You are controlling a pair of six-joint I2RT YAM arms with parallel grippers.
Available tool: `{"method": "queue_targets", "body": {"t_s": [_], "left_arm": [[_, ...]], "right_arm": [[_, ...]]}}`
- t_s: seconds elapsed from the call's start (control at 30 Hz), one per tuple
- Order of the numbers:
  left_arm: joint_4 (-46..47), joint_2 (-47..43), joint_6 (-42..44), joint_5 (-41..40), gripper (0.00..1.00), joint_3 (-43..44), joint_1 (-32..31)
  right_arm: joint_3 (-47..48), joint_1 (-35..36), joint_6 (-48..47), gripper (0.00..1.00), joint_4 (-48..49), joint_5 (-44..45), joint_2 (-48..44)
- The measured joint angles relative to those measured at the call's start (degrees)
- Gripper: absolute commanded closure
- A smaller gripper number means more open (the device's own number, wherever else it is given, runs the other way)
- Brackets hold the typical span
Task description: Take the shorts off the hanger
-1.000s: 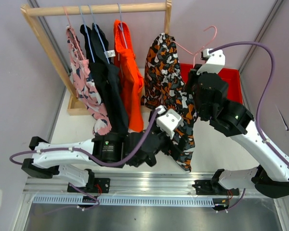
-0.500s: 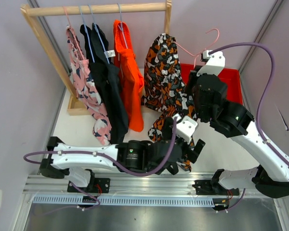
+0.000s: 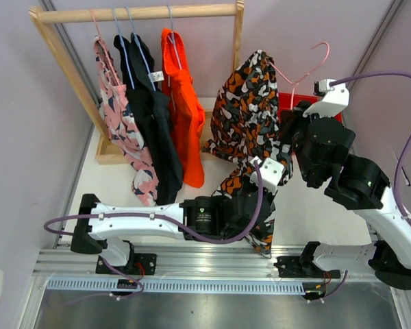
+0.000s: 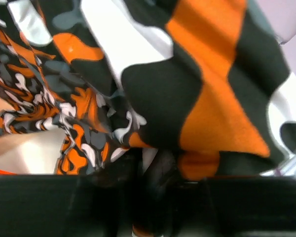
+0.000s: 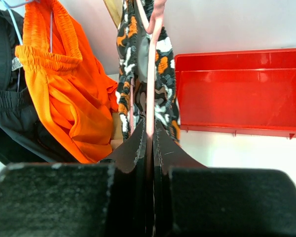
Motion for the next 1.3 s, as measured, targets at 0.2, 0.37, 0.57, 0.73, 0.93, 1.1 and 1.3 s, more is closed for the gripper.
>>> {"method": "queue_targets", "body": {"t_s": [0.2,0.37,0.57,0.73,0.93,1.1,1.3], "left_arm": [[-1.18,-0.13,-1.86,-1.16,1.0,-0.22,-2.14],[-2.62,-1.27,-4.98,-5.22,1.0,-3.13,-9.09],[-7.43,-1.09,-13.9,-13.18,1.0,-6.25,-19.34],[-13.4,2.4,-22.38,-18.45,1.0,-6.34,-23.47],[-18.29,5.27,-26.38,-18.73,1.0,-6.34,-22.45],[-12.22,2.05,-18.8,-13.99,1.0,-9.38,-15.08],[-1.07,-2.19,-2.69,-5.07,1.0,-7.3,-0.85]], "right_arm": [[0.0,0.04,-0.09,1.0,0.15,0.66,0.55],[0.68,-0.46,-1.64,1.0,0.11,1.01,1.68],[3.17,-3.74,-3.82,1.0,-2.8,-1.05,3.41],[6.03,-6.25,-4.28,1.0,-7.98,-4.37,3.61],[6.58,-6.38,-0.59,1.0,-14.51,-6.99,2.91],[5.14,-5.38,8.0,1.0,-19.65,-9.62,-1.18],[-0.46,-4.24,17.59,1.0,-30.03,-12.7,-11.5]]}}
